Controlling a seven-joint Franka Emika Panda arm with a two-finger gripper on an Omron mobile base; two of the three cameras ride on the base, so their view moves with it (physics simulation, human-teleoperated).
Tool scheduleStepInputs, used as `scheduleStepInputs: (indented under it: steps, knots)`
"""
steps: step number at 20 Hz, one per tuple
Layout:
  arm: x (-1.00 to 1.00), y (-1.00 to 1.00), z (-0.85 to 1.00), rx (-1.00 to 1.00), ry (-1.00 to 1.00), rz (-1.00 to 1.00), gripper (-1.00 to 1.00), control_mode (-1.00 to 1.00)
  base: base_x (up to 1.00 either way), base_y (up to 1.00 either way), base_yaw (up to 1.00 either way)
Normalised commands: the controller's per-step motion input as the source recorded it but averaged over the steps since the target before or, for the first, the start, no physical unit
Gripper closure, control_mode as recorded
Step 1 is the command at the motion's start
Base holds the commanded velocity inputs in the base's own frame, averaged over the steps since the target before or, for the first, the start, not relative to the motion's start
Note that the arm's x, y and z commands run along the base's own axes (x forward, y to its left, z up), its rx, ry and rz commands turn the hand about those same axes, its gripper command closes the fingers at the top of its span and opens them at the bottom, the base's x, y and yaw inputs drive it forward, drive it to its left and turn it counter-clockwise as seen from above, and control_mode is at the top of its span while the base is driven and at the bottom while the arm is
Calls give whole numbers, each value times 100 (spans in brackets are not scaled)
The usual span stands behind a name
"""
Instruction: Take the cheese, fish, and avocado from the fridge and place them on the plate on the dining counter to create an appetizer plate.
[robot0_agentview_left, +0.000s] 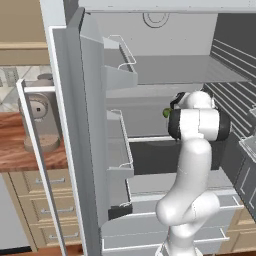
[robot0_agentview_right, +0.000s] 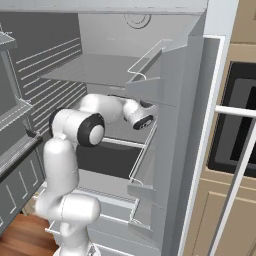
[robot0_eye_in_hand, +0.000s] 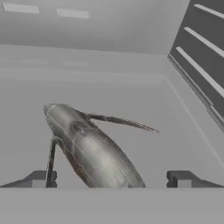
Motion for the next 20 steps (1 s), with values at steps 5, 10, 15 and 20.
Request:
scheduleStepInputs:
  steps: [5,10,15,20]
  knots:
    - [0,-10,-1,2,0,1,-100,-100,0,0,0]
    - [0,3,-23,0,2,1,100,-100,0,0,0]
    - [5,13,-17,0,3,1,100,-100,0,0,0]
    - [-1,22,0,2,3,0,100,-100,0,0,0]
